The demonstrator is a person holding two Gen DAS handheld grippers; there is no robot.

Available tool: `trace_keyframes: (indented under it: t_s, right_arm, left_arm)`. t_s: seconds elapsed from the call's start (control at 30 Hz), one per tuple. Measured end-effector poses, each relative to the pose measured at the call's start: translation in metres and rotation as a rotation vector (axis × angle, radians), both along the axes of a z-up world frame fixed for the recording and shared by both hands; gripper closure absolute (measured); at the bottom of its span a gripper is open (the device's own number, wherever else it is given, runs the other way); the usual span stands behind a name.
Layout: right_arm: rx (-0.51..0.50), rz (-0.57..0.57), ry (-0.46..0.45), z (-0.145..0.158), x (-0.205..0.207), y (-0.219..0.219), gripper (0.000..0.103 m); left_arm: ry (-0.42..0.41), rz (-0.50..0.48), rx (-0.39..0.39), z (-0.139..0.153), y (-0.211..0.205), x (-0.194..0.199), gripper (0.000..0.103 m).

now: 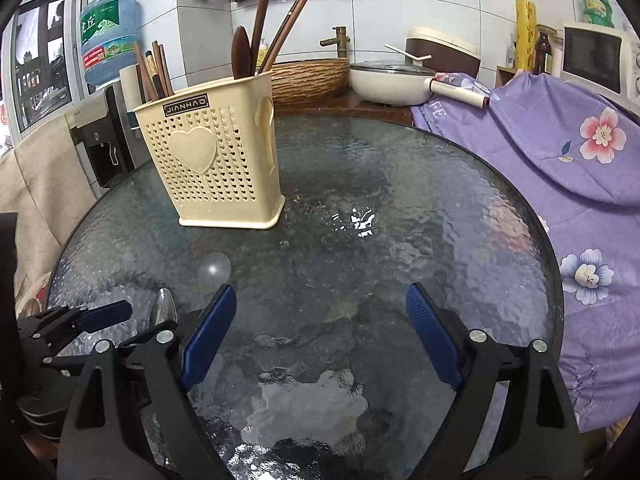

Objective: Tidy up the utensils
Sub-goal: 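Grasp a metal spoon with the left gripper while the right grasps a clear plastic spoon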

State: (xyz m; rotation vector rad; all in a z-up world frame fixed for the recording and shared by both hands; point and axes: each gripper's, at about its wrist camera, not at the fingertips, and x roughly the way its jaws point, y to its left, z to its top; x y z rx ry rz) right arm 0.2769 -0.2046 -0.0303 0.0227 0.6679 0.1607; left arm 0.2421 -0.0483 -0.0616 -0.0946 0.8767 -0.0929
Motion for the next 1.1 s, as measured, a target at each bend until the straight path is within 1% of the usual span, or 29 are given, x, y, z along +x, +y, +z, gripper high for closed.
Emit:
trace_keyframes:
  t_s: [0.1, 0.4, 0.63, 0.73, 0.97, 1.1]
  right_arm:
    - [0.004, 0.004, 0.007, -0.002, 0.001, -0.003, 0.017]
    - [0.012, 0.012, 0.031, -0.008, 0.004, -0.006, 0.017]
    - [0.022, 0.023, 0.046, -0.011, 0.008, -0.004, 0.017]
    - [0.038, 0.044, 0.065, -0.012, 0.012, 0.002, 0.017]
    - [0.067, 0.112, 0.132, -0.017, 0.028, 0.035, 0.017]
    - [0.035, 0.151, 0.183, -0.026, 0.041, 0.065, 0.020]
  left_arm:
    - [0.009, 0.014, -0.005, -0.002, -0.001, 0.002, 0.053]
    - [0.009, 0.024, 0.007, -0.002, -0.006, 0.004, 0.066]
    - [-0.002, 0.020, 0.011, 0.002, -0.004, 0.003, 0.066]
    - [-0.016, 0.023, 0.032, 0.005, 0.003, 0.003, 0.066]
    - [-0.006, 0.085, 0.009, 0.004, 0.047, 0.007, 0.066]
    - [-0.007, 0.115, -0.019, 0.005, 0.068, 0.009, 0.066]
